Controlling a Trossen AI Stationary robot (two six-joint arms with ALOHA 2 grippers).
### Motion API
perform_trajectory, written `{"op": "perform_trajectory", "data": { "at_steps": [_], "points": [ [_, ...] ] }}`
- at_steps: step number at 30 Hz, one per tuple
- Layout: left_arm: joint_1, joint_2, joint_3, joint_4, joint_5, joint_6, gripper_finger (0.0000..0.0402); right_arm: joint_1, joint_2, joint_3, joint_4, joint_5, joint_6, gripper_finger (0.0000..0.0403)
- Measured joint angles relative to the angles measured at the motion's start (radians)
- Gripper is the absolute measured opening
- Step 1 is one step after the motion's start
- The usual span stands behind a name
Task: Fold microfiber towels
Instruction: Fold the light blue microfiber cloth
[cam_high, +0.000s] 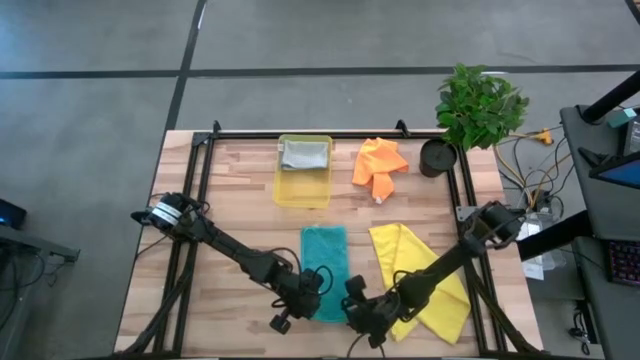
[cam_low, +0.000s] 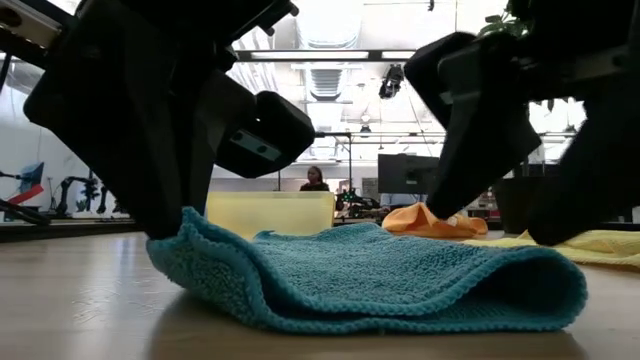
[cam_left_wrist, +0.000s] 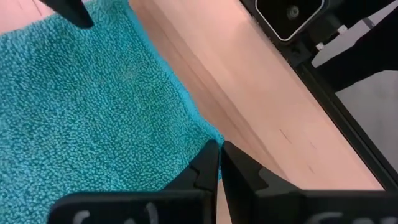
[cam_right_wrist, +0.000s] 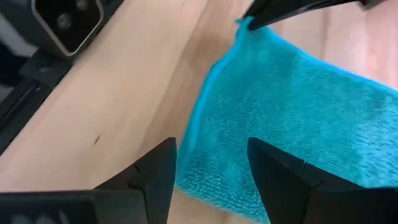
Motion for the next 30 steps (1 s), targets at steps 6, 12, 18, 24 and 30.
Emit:
{"op": "perform_trajectory", "data": {
  "at_steps": [6, 12, 18, 24, 30],
  "points": [
    [0.001, 0.000, 0.000, -0.005, 0.000, 0.000, 0.0000, -0.017, 0.000, -0.025, -0.002, -0.114, -0.030, 0.0187],
    [0.002, 0.000, -0.003, -0.005, 0.000, 0.000, 0.0000, -0.012, 0.000, -0.059, -0.003, -0.119, -0.030, 0.0180],
    [0.002, 0.000, -0.003, -0.005, 0.000, 0.000, 0.0000, -0.012, 0.000, -0.063, 0.000, -0.118, -0.033, 0.0172],
    [0.003, 0.000, -0.004, -0.005, -0.001, 0.000, 0.0000, -0.011, 0.014, -0.061, 0.009, -0.112, -0.027, 0.0137],
    [0.003, 0.000, -0.005, -0.006, -0.003, -0.020, 0.0000, -0.004, 0.064, -0.015, 0.017, -0.109, 0.033, 0.0044]
  ]
}}
